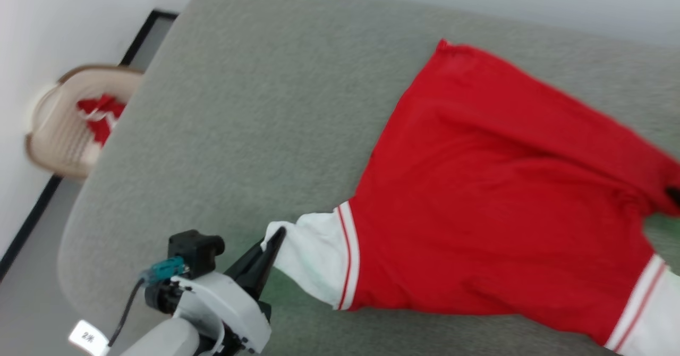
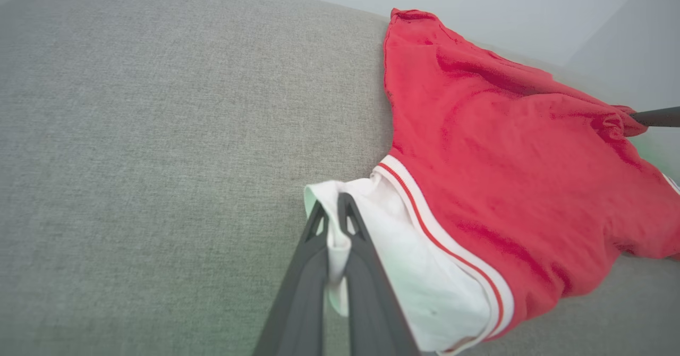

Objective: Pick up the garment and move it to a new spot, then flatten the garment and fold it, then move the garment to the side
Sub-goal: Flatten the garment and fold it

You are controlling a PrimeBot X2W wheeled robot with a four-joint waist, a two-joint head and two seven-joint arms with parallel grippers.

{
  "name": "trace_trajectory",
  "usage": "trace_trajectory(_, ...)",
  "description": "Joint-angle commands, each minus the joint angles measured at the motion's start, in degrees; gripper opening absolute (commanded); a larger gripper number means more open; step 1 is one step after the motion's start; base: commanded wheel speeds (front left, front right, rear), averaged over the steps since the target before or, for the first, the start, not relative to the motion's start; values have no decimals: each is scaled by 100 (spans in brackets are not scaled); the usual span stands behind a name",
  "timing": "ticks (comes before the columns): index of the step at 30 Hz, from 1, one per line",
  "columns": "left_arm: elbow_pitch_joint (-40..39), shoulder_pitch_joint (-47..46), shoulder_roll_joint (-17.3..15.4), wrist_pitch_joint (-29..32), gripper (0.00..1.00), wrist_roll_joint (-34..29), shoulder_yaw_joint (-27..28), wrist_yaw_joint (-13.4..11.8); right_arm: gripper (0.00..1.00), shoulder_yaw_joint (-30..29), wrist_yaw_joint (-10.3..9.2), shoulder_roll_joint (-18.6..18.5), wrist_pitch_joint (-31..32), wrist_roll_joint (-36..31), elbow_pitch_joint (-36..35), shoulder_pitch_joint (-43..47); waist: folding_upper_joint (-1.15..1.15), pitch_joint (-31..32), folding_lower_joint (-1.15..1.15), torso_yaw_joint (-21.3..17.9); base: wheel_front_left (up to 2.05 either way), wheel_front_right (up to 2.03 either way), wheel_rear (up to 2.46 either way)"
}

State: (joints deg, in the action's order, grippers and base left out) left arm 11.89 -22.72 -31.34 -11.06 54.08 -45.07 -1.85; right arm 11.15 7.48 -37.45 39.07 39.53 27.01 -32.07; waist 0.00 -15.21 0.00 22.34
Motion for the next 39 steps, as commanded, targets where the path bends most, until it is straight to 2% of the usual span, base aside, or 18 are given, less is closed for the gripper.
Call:
trace_trajectory(1, -32, 89, -51, -2, 0, 59, 33, -43, 0, -70, 2, 49, -37, 91, -130, 233, 0, 422, 0, -459, 0, 0, 0)
trace_trajectory(8, -283, 351, -285, 21, 0, 136, 102, -223, 0, -547, 2, 315, -124, 140, -1041, 1603, 0, 624, 0, -824, 0, 0, 0)
trace_trajectory(14, -448, 531, -410, 3, 0, 176, 142, -335, 0, -954, 2, 788, -138, 16, -1583, 2618, 0, 712, 0, -1024, 0, 0, 0)
trace_trajectory(18, -485, 592, -446, 4, 0, 181, 132, -369, 0, -1141, 1, 1031, -157, -90, -1664, 3058, 0, 742, 0, -1071, 0, 0, 0)
trace_trajectory(24, -501, 652, -429, -4, 0, 229, 146, -394, 0, -1190, -2, 1199, -302, -171, -1519, 3201, 0, 743, 0, -1128, 0, 0, 0)
trace_trajectory(25, -514, 645, -428, -16, 0, 223, 146, -369, 4, -1184, -2, 1199, -324, -198, -1492, 3179, 0, 741, 0, -1136, 0, 0, 0)
trace_trajectory(26, -513, 644, -430, -29, 0, 219, 148, -355, 25, -1175, -3, 1204, -340, -227, -1472, 3155, 0, 738, 0, -1147, 0, 0, 0)
trace_trajectory(27, -508, 652, -433, -40, 0, 224, 155, -351, 41, -1160, -3, 1208, -342, -241, -1459, 3136, 0, 735, 0, -1158, 0, 0, 0)
trace_trajectory(28, -506, 656, -436, -46, 0, 230, 158, -349, 74, -1152, -3, 1213, -336, -265, -1447, 3111, 0, 729, 0, -1168, 0, 0, 0)
trace_trajectory(29, -508, 659, -441, -48, 0, 236, 162, -347, 100, -1162, -4, 1207, -352, -297, -1447, 3071, 0, 723, 0, -1178, 0, 0, 0)
trace_trajectory(35, -535, 664, -436, -67, 0, 258, 180, -361, 100, -1141, -4, 1150, -289, -396, -1508, 2914, 0, 698, 0, -1211, 0, 0, 0)
trace_trajectory(39, -563, 690, -446, -89, 0, 269, 188, -385, 100, -1177, -2, 1128, -234, -332, -1818, 2748, 0, 690, 0, -1235, 0, 0, 0)
